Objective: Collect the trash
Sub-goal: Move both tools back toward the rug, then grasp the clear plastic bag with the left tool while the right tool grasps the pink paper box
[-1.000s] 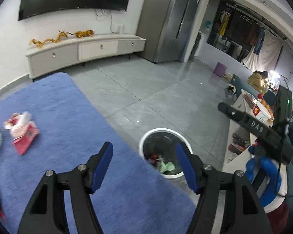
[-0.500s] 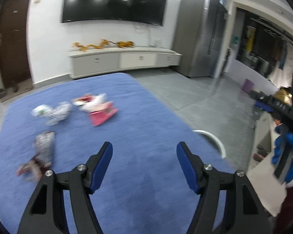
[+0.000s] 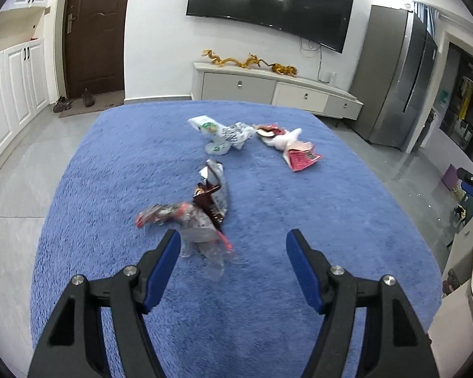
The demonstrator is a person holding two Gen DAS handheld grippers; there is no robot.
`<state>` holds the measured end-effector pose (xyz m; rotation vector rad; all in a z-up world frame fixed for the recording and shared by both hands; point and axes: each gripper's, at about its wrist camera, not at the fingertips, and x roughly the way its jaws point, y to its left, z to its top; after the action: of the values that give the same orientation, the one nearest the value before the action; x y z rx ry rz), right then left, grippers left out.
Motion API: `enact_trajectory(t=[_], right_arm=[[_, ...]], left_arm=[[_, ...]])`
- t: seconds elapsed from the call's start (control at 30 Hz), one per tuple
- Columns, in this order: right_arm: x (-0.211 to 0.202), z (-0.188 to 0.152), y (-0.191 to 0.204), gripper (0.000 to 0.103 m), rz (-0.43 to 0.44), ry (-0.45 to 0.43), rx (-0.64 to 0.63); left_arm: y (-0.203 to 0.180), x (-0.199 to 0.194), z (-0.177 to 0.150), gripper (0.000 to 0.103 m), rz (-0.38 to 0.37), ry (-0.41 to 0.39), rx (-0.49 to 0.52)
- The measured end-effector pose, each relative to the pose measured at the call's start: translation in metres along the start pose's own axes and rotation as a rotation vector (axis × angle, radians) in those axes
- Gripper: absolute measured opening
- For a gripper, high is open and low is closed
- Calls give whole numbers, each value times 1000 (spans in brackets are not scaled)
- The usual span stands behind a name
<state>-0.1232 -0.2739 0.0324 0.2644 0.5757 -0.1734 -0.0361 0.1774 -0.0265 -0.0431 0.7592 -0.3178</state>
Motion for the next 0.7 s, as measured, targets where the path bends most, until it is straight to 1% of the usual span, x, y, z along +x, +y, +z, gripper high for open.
enact_trajectory(t=[0.17,0.3,0.43,0.5,0.57,0.63,0.7], right_arm=[[20,-4,23,72,9,46,-59],[42,-9,44,73,25,90,-106],[66,-14,65,73,53,136,-152],[82,-16,82,74,75,161,-186],[93,-17,95,74,98,178,-214],[105,-18,109,74,126,193,-230],[116,-18,123,74,164,206,-239]], left_arm=[[8,19,0,68,-1,19,-21],[18,35,0,68,-7,46,-32],[29,46,-1,68,14,67,-30],[38,52,-1,67,10,81,-57],[49,58,0,67,-14,95,-108],[60,61,0,65,-30,90,-167],[66,61,0,63,-42,81,-196]])
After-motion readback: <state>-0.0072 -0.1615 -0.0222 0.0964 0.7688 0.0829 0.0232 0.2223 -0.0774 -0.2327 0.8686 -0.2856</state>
